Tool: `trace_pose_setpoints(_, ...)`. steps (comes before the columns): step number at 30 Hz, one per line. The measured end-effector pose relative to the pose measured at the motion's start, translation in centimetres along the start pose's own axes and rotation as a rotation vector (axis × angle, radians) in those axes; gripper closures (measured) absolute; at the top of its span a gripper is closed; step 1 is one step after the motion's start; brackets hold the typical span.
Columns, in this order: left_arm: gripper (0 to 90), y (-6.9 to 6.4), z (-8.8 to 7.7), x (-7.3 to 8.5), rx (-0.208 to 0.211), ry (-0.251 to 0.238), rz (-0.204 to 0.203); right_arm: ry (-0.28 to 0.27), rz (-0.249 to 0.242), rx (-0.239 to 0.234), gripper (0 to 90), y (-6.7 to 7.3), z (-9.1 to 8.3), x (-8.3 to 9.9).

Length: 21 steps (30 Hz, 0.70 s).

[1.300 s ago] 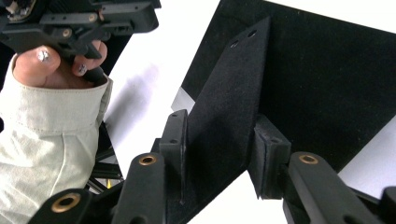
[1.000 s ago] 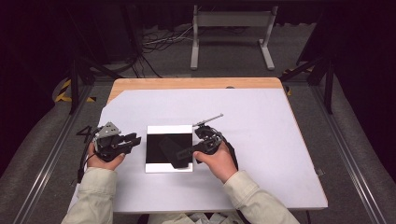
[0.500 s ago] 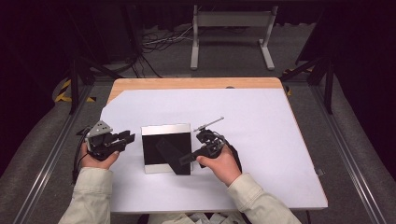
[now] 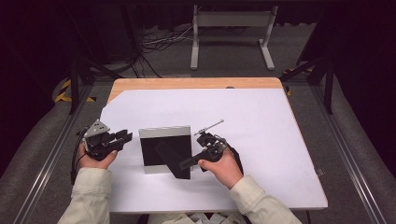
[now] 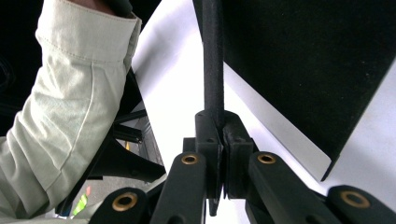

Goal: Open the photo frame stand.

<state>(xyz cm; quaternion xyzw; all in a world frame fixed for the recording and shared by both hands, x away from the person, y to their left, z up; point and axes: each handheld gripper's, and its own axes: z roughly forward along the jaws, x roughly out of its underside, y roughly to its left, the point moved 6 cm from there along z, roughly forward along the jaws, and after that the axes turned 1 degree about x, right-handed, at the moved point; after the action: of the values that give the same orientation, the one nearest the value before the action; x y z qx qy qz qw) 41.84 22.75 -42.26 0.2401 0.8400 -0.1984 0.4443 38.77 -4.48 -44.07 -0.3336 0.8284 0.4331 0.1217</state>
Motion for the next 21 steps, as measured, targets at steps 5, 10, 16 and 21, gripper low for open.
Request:
trace_pose_setpoints(5, 69.8, 0.1, 0.0, 0.0, -0.003, 0.004, 0.001, -0.005, -0.024, 0.0, 87.5, 0.5, -0.2, 0.3)
trace_pose_setpoints(10, 69.8, -0.1, 0.2, 0.0, -0.001, 0.006, 0.005, -0.029, -0.038, -0.005, 87.6, 0.7, -0.9, 0.6)
trace_pose_setpoints(16, 69.8, -0.3, 0.3, 0.0, 0.003, 0.009, 0.007, -0.068, -0.074, 0.01, 87.6, 0.7, -1.8, 0.7)
trace_pose_setpoints(21, 69.8, -0.4, 0.4, 0.1, 0.006, 0.012, 0.011, -0.111, -0.116, 0.044, 87.5, 0.6, -2.9, 0.6)
